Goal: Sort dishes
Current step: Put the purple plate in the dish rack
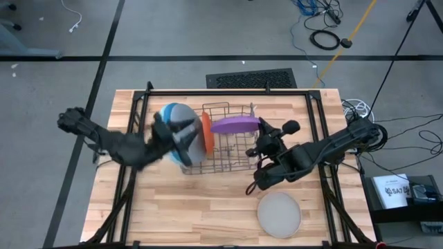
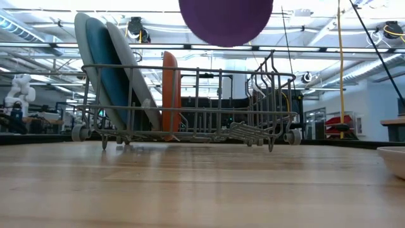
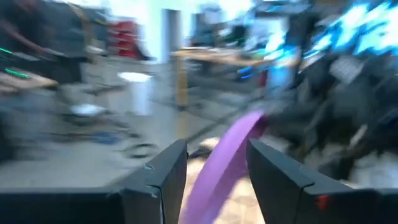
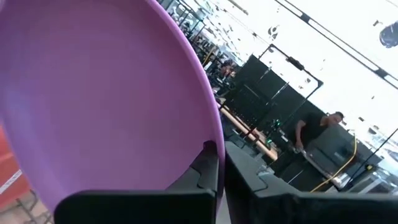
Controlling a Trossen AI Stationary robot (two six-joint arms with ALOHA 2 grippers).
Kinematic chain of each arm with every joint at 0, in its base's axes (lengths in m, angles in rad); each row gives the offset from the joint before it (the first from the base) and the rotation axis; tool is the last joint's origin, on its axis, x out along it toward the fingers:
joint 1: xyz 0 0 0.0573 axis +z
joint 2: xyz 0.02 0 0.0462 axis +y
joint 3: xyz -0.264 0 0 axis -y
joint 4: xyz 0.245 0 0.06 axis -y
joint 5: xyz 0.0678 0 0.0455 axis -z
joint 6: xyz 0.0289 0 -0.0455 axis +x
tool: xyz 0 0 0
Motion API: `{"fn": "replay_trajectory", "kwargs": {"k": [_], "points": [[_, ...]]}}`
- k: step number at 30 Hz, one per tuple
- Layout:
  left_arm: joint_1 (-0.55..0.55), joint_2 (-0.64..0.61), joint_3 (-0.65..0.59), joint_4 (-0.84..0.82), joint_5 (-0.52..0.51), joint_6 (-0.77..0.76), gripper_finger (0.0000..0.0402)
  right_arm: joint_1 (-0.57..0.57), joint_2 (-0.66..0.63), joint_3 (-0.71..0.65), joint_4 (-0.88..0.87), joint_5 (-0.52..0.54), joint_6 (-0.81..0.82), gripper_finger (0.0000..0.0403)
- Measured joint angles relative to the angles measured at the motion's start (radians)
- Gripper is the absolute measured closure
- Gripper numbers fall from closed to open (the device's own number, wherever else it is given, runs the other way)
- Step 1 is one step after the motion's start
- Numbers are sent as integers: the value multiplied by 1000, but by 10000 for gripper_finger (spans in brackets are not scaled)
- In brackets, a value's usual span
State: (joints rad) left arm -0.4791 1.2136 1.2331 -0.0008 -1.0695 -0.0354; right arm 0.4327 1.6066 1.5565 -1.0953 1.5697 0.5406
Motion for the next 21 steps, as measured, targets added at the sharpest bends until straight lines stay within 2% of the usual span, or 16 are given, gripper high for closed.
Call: {"fn": "replay_trajectory", "kwargs": {"k": [3, 10, 12, 21], "points": [[110, -51, 0, -15, 235, -117, 235, -7, 1, -39, 83, -2, -100, 401], [288, -80, 0, -56, 611, -418, 235, -28, 0, -40, 96, 1, -141, 401], [312, -65, 0, -50, 646, -476, 235, -44, 0, -29, 101, 1, -140, 401], [361, 44, -1, 20, 649, -610, 235, -98, 0, 19, 136, 2, -134, 401]]}}
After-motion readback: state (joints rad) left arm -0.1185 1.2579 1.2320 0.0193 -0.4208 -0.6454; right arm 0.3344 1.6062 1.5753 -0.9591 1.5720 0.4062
